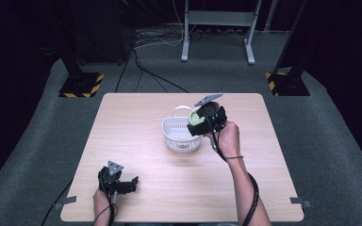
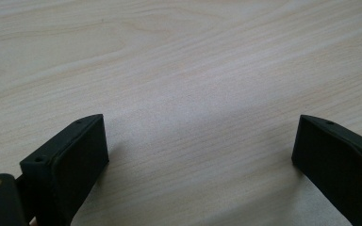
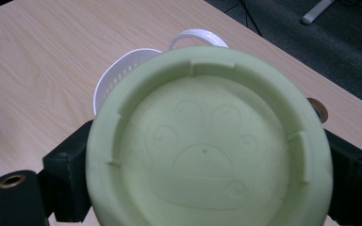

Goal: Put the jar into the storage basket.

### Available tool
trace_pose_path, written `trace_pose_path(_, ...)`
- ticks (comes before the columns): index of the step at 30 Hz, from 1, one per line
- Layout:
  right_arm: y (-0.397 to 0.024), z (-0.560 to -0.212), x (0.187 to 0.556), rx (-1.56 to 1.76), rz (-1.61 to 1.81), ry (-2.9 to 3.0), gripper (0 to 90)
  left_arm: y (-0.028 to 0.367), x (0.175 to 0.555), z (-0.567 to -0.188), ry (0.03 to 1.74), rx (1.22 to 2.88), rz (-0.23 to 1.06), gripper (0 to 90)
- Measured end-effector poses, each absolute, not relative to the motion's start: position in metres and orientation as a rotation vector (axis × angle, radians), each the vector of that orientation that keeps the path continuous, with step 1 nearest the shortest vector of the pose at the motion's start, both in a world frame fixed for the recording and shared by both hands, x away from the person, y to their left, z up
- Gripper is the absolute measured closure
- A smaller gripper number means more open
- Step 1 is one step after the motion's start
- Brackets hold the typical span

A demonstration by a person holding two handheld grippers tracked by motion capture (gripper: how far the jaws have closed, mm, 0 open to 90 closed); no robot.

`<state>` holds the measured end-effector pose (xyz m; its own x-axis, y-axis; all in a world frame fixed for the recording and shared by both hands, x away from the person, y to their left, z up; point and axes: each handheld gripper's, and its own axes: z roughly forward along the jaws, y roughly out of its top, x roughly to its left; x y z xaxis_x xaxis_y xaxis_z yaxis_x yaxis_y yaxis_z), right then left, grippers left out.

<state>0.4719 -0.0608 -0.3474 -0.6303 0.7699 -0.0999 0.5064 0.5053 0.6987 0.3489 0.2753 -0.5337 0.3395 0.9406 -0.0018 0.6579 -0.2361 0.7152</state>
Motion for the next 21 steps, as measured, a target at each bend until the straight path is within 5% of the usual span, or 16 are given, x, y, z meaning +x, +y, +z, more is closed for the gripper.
trace_pose_path(21,-0.041,-0.354,0.487,1.049,0.875,2.371,10.9,0.275,0.349,-0.534,1.394,1.984,0.585,3.8)
